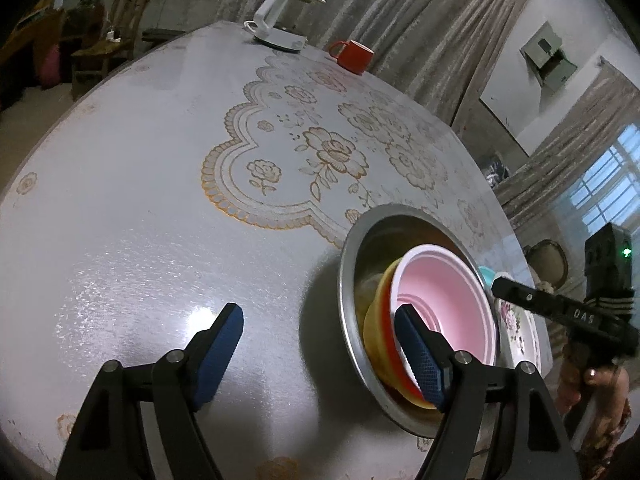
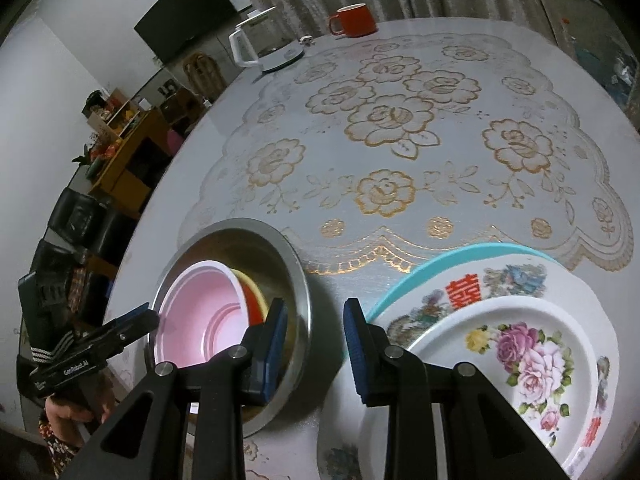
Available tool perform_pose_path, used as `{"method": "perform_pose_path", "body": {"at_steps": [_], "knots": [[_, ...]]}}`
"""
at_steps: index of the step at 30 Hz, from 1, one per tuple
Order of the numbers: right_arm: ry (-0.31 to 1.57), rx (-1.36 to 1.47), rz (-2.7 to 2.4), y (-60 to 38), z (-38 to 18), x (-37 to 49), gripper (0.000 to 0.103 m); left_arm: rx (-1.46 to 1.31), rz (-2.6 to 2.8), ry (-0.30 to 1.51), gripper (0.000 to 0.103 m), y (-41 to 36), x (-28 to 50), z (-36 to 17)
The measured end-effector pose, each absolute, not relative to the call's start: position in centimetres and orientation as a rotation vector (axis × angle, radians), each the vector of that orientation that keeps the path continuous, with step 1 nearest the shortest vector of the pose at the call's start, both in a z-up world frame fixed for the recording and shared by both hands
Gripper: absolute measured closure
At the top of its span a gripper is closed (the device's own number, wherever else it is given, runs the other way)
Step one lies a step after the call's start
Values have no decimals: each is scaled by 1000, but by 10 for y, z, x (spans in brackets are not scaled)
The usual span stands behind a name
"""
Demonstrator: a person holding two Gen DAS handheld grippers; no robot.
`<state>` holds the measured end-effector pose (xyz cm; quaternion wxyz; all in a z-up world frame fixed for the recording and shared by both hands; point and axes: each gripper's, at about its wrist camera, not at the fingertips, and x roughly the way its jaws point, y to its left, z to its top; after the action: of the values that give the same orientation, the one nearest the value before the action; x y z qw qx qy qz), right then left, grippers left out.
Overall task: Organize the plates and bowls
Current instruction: 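Move both grippers to the steel bowl rim and close on it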
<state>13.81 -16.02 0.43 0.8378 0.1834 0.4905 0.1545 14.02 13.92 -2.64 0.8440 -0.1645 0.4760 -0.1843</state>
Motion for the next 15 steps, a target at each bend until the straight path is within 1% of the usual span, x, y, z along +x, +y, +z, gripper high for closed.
{"method": "perform_pose_path", "body": {"at_steps": [7,11,15], "knots": [[1049,366,337,-153,1,142,74,-336,-393,1026,24,141,141,-31],[1050,332,332,-149,-2,145,75,-315,-409,1039,26,134,140,-33],[1060,329,368,-145,-5,147,75,-299,-427,1045,35,131,141,-34]]}}
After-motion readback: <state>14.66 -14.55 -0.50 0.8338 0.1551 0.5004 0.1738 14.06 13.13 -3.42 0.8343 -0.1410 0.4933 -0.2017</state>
